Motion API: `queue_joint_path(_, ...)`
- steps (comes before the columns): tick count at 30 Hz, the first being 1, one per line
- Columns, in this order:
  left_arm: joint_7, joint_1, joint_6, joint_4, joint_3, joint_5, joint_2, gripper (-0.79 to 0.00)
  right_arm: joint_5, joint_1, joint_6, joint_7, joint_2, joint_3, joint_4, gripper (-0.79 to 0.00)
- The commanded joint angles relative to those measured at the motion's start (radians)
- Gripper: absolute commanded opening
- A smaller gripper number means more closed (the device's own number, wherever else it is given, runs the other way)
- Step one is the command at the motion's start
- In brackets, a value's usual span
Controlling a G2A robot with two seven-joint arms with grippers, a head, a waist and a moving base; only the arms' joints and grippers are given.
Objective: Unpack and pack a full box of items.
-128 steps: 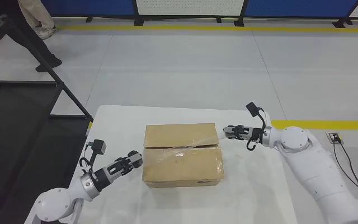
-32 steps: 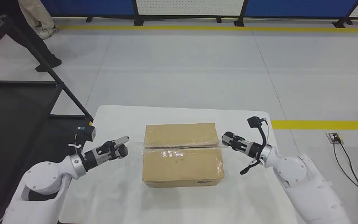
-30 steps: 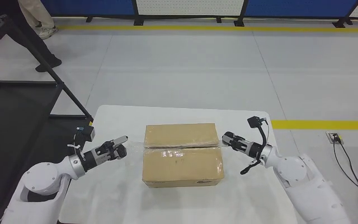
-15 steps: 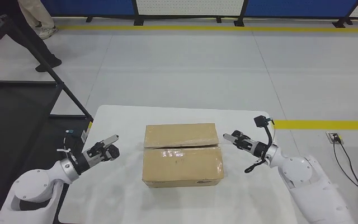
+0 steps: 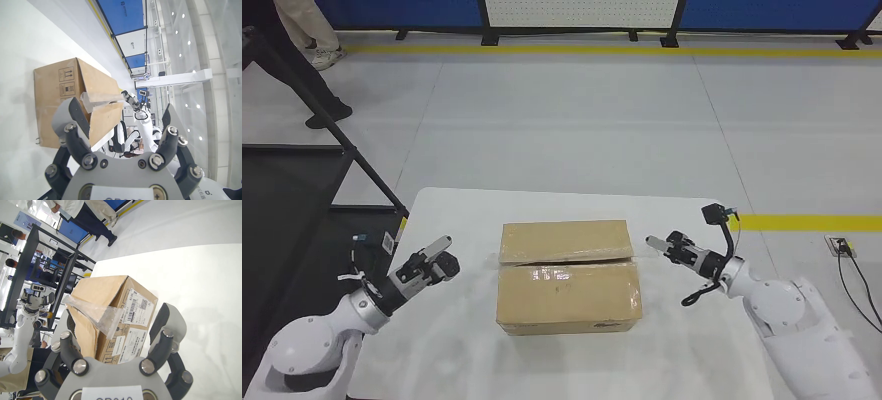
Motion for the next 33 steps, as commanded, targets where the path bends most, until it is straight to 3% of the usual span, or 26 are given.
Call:
queue_joint_path(1, 0.033, 0.01, -0.012, -0.026, 0.005, -0.011, -0.003, 0.0, -0.006, -0.014, 0.015, -0.022, 0.003, 0.022, -0.022, 0.0)
queue_joint_path(5, 0.069, 0.028, -0.023, -0.062, 0.02, -0.006, -0.007, 0.0, 0.008, -0.035, 0.002, -0.035, 0.008, 0.058, -0.117, 0.0)
queue_joint_path(10, 0.088, 0.047, -0.041, -0.077, 0.039, -0.003, -0.011, 0.0, 0.033, 0.029, 0.02, 0.092, 0.004, 0.016, -0.204, -0.009)
queue_joint_path(11, 0.094, 0.052, -0.047, -0.077, 0.041, -0.006, -0.012, 0.0, 0.05, 0.053, 0.025, 0.121, -0.001, -0.006, -0.208, -0.114)
queue_joint_path(12, 0.099, 0.056, -0.053, -0.077, 0.043, -0.007, -0.012, 0.0, 0.061, 0.08, 0.026, 0.152, -0.005, -0.031, -0.205, -0.44)
queue_joint_path(15, 0.119, 0.076, -0.074, -0.081, 0.042, -0.007, -0.015, 0.0, 0.052, 0.171, 0.062, 0.225, -0.021, -0.113, -0.159, -0.785)
queue_joint_path(24, 0.12, 0.137, -0.104, -0.097, 0.002, -0.033, -0.015, 0.0, 0.063, 0.368, 0.092, 0.352, -0.078, -0.308, 0.075, -0.785)
queue_joint_path(33, 0.108, 0.123, -0.094, -0.093, 0.009, -0.029, -0.017, 0.0, 0.083, 0.418, 0.087, 0.455, -0.101, -0.374, 0.147, -0.785)
